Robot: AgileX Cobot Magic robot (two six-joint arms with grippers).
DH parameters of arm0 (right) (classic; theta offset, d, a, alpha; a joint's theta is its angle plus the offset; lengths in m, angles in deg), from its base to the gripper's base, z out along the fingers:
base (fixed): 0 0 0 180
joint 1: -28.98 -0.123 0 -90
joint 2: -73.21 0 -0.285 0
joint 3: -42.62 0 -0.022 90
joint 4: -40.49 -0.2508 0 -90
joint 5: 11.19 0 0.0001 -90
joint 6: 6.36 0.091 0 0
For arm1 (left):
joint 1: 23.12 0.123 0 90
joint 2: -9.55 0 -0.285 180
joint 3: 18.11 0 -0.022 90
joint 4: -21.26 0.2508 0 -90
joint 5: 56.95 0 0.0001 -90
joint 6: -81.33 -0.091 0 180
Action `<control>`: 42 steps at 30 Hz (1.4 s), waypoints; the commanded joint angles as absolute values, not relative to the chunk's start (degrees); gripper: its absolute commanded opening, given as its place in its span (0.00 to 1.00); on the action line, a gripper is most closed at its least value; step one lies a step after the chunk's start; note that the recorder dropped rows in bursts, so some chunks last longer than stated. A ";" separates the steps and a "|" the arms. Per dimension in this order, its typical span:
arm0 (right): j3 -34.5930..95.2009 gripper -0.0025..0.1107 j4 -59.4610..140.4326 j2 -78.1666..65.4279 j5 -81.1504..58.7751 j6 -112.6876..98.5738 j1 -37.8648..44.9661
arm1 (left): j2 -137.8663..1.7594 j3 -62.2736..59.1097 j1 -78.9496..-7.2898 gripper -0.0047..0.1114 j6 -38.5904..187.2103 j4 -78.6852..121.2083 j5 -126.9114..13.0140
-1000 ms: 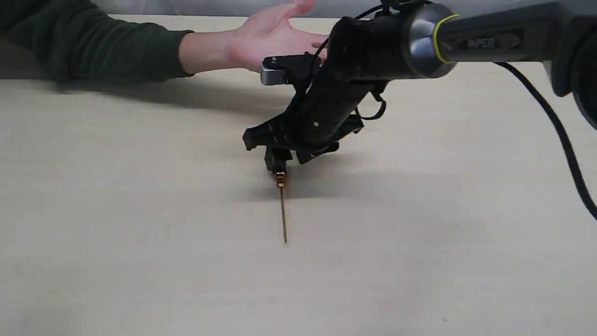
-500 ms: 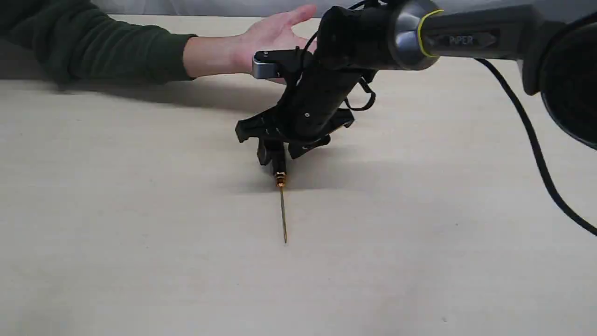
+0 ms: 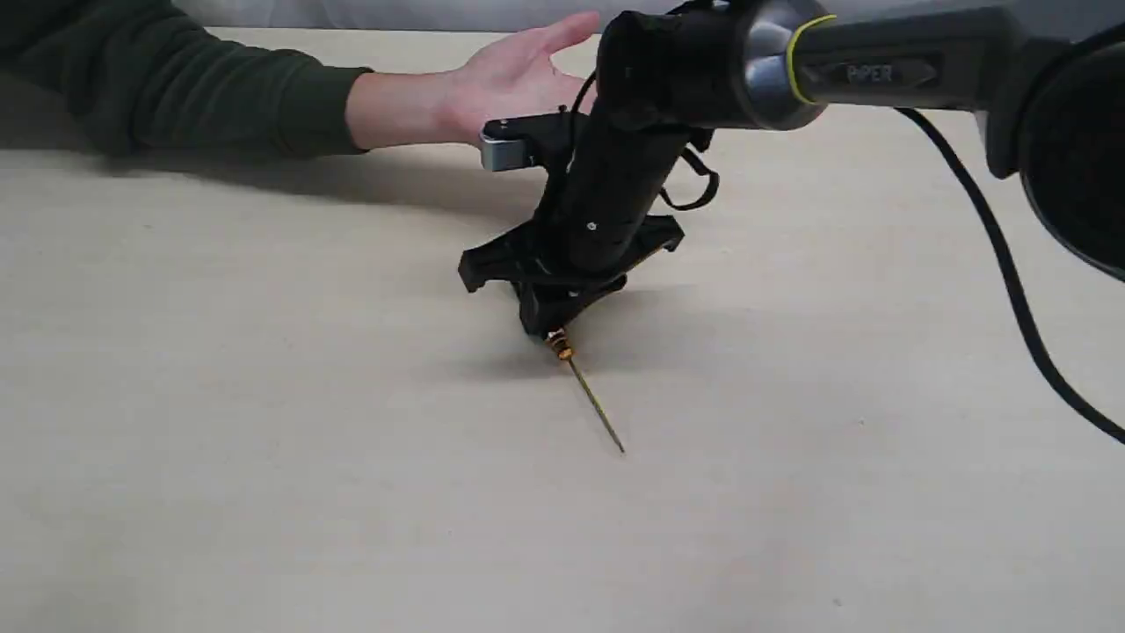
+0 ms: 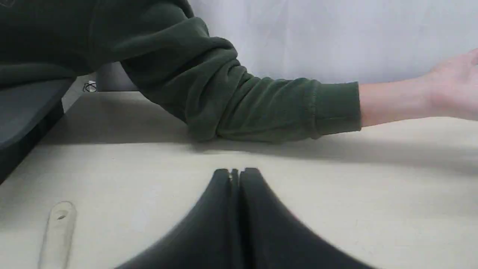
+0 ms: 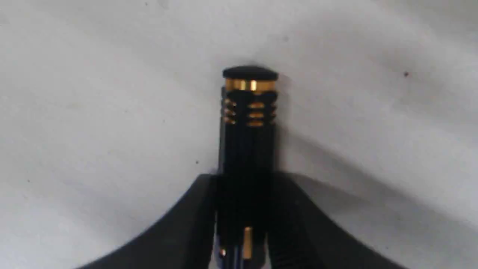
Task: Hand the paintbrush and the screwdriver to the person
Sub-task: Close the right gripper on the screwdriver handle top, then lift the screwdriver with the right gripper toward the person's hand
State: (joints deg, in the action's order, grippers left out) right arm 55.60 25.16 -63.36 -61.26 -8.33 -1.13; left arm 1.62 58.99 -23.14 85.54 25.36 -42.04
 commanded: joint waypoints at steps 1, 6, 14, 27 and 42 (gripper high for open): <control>54.66 0.20 30.76 -64.69 -65.57 -7.55 -1.17 | 1.76 59.11 -23.52 0.04 85.65 25.16 -42.56; 54.66 0.06 31.93 -64.69 -66.04 -9.17 -1.17 | 1.76 59.11 -23.52 0.04 85.65 25.28 -42.69; 54.66 0.06 20.70 -60.39 -65.28 -19.24 -1.17 | 1.76 59.11 -23.52 0.04 85.65 25.28 -42.69; 54.55 0.06 18.09 -48.21 -66.58 -21.75 -1.17 | 1.76 59.11 -23.52 0.04 85.65 25.28 -42.69; 63.03 0.06 34.93 -45.41 -60.83 -7.44 -1.17 | 1.76 59.11 -23.52 0.04 85.65 25.12 -42.63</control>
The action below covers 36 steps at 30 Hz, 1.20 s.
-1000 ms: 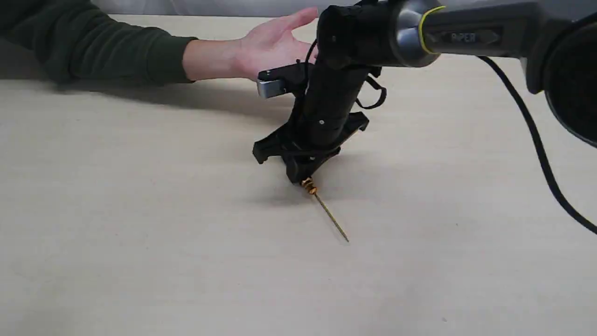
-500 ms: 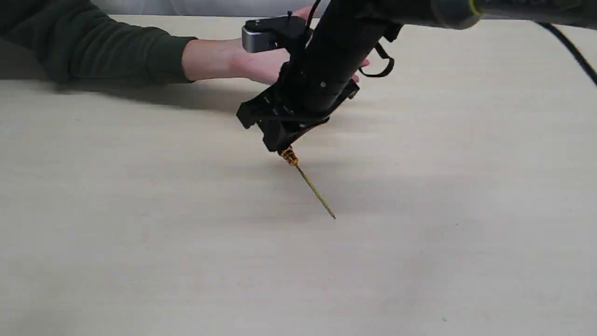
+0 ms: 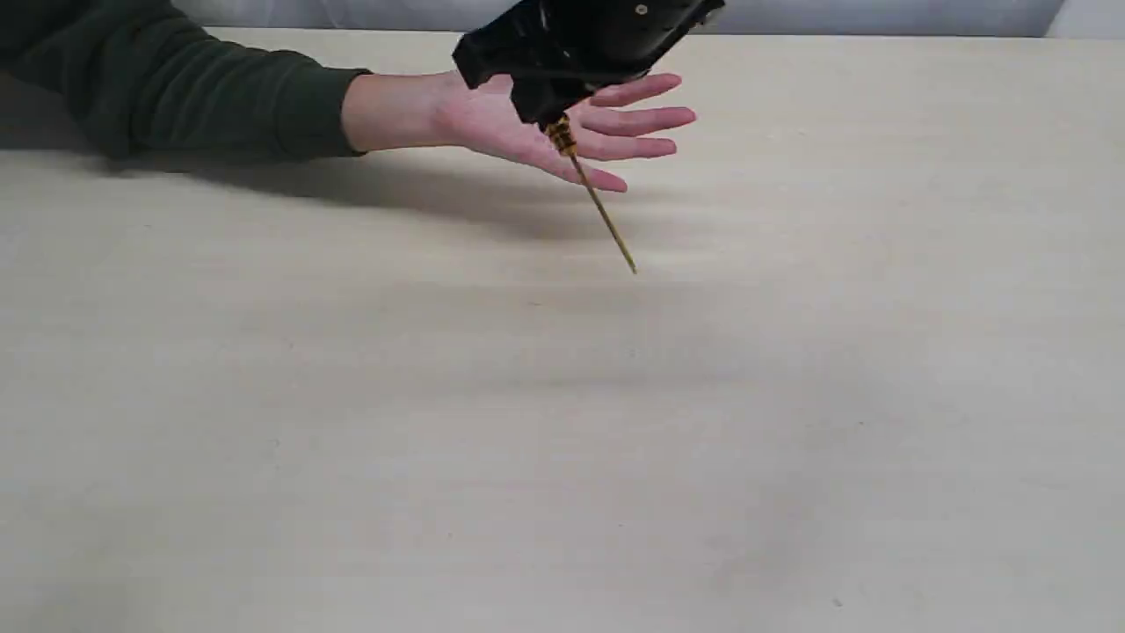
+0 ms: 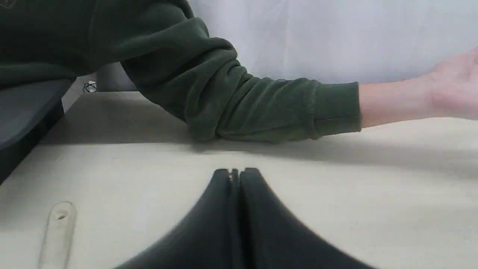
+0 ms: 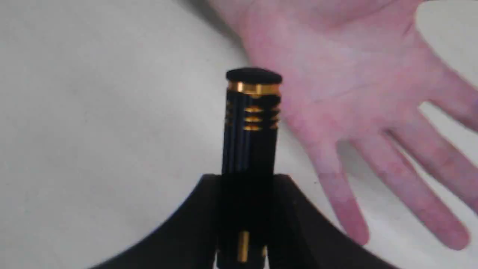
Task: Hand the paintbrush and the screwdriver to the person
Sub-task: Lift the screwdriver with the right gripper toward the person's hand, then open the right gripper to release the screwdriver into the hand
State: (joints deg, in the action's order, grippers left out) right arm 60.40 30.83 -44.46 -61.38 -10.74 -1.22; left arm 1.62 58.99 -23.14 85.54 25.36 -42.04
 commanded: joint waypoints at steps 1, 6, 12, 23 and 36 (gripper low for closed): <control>64.44 0.06 36.44 -45.98 -60.85 -6.36 -1.17 | 1.76 59.11 -23.52 0.04 85.65 25.12 -42.63; 71.22 0.06 39.96 -50.05 -64.13 -3.97 -1.06 | 1.76 59.11 -23.52 0.04 85.65 25.12 -42.63; 80.23 0.06 43.91 -57.13 -68.71 -1.01 -1.06 | 1.76 59.11 -23.52 0.04 85.65 25.24 -42.63; 89.76 0.06 51.03 -65.01 -71.06 3.39 -0.51 | 1.76 59.11 -23.52 0.04 85.65 25.24 -42.66; 90.01 0.29 49.48 -65.67 -70.83 3.90 2.30 | 1.76 59.11 -23.52 0.04 85.65 25.24 -42.66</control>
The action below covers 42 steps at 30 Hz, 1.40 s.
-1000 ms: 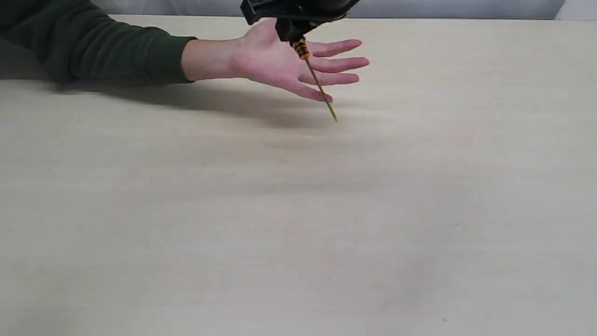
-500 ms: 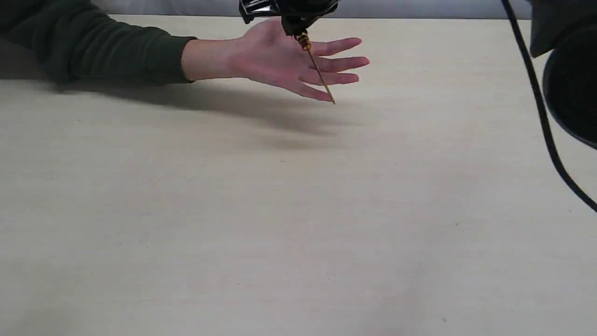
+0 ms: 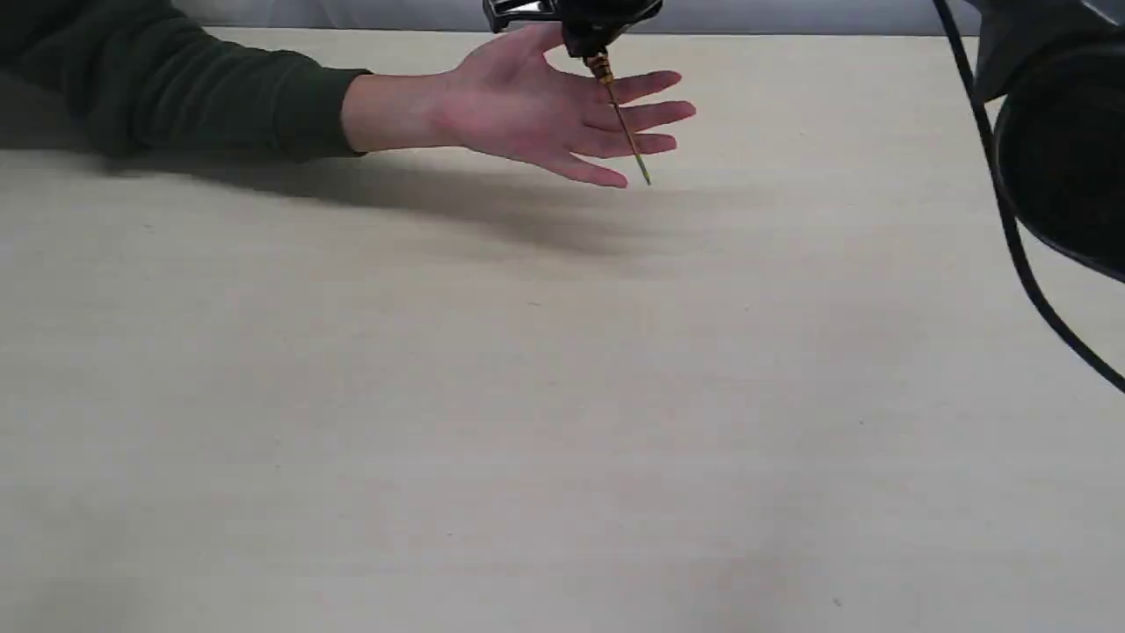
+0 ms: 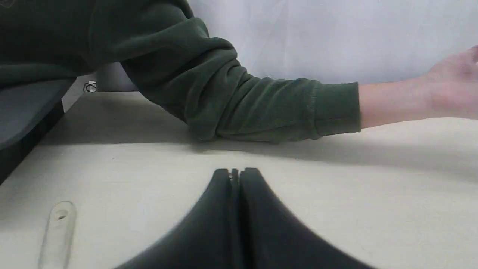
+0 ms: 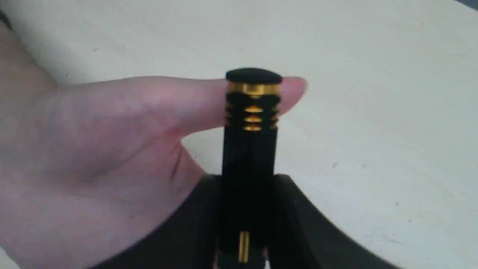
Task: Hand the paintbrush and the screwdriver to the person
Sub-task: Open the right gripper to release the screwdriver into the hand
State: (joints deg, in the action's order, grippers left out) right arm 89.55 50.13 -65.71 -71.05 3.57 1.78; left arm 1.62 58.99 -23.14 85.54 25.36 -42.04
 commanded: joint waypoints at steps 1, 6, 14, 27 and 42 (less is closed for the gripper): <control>90.01 0.33 49.48 -65.67 -70.71 3.90 2.30 | 1.76 59.11 -23.52 0.04 85.65 25.24 -42.66; 90.01 0.47 49.36 -65.67 -68.99 3.90 2.30 | 1.76 59.11 -23.52 0.04 85.65 25.24 -42.66; 90.01 0.48 49.36 -65.05 -67.06 3.90 2.30 | 1.76 59.11 -23.52 0.04 85.65 25.08 -42.54; 90.01 0.48 52.11 -58.67 -69.16 3.04 2.44 | 1.76 59.11 -23.52 0.04 85.65 25.08 -42.54; 65.11 0.29 51.72 -41.44 -63.26 0.59 2.44 | 1.76 59.11 -23.52 0.04 85.65 25.20 -42.68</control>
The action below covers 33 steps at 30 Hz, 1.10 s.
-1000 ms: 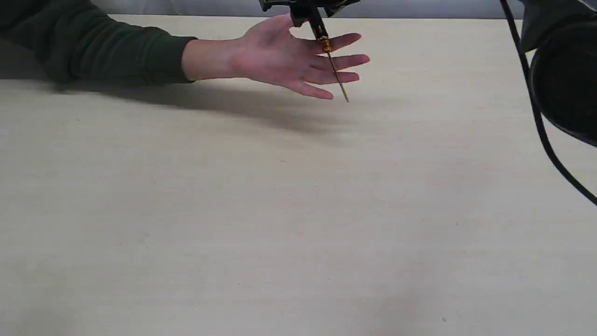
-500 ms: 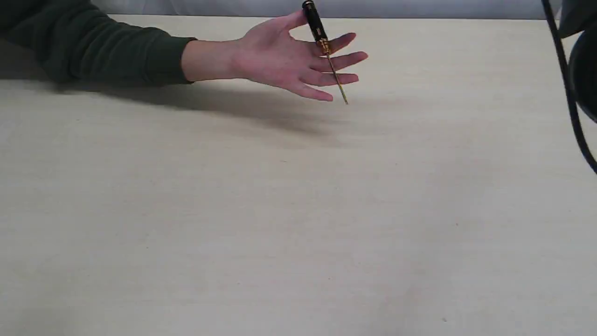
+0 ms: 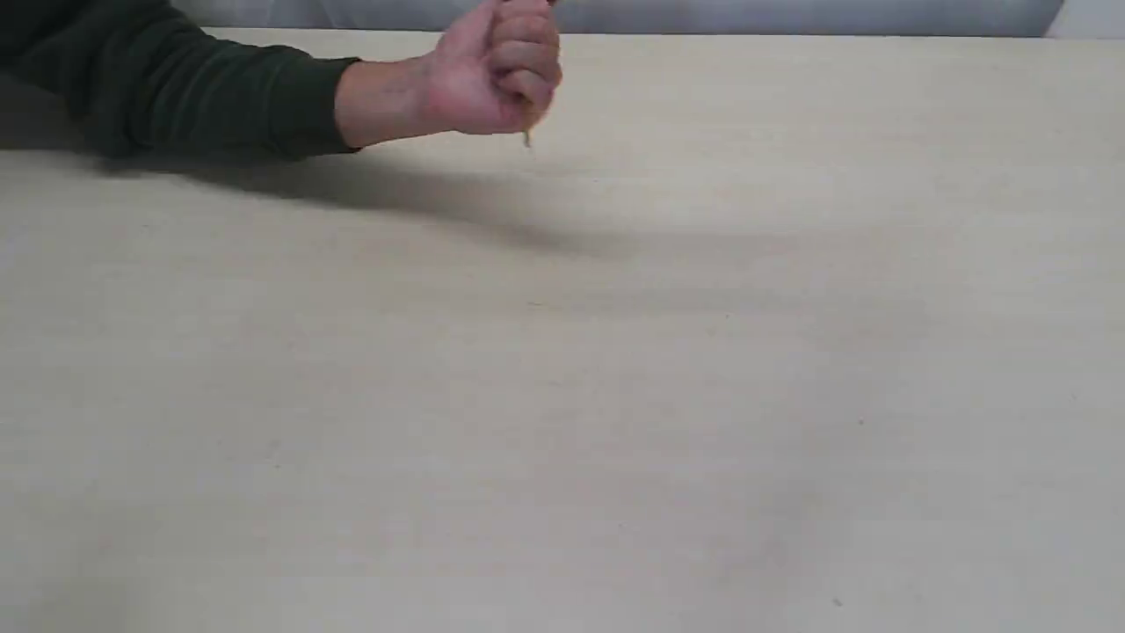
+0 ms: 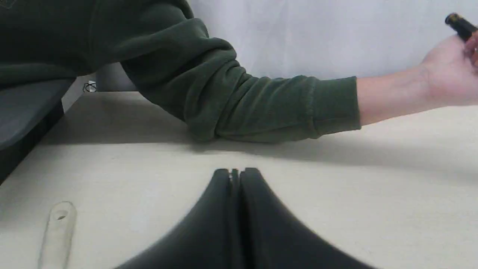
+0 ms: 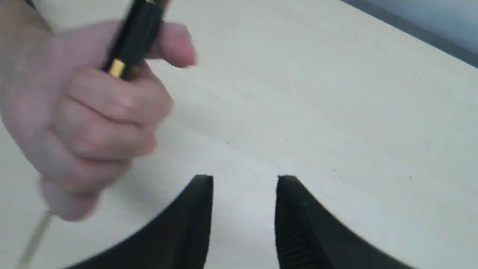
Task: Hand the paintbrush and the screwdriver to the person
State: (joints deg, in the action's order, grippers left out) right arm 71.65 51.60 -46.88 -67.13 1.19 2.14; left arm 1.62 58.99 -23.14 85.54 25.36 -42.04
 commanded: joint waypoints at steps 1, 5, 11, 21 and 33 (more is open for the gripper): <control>62.78 0.29 51.72 -39.15 -62.01 1.06 2.44 | 1.76 59.11 -23.52 0.04 85.65 25.20 -42.68; 50.87 0.29 51.32 -29.57 -55.59 3.56 2.23 | 1.76 59.11 -23.52 0.04 85.65 25.20 -42.68; 29.09 0.29 46.51 -13.00 -40.61 3.48 2.23 | 1.76 59.11 -23.52 0.04 85.65 25.20 -42.68; 0.72 0.29 41.35 11.69 -25.61 3.48 2.23 | 1.76 59.11 -23.52 0.04 85.65 25.20 -42.68; -17.12 0.29 38.54 37.23 -14.08 3.48 2.23 | 1.76 59.11 -23.52 0.04 85.65 25.10 -42.57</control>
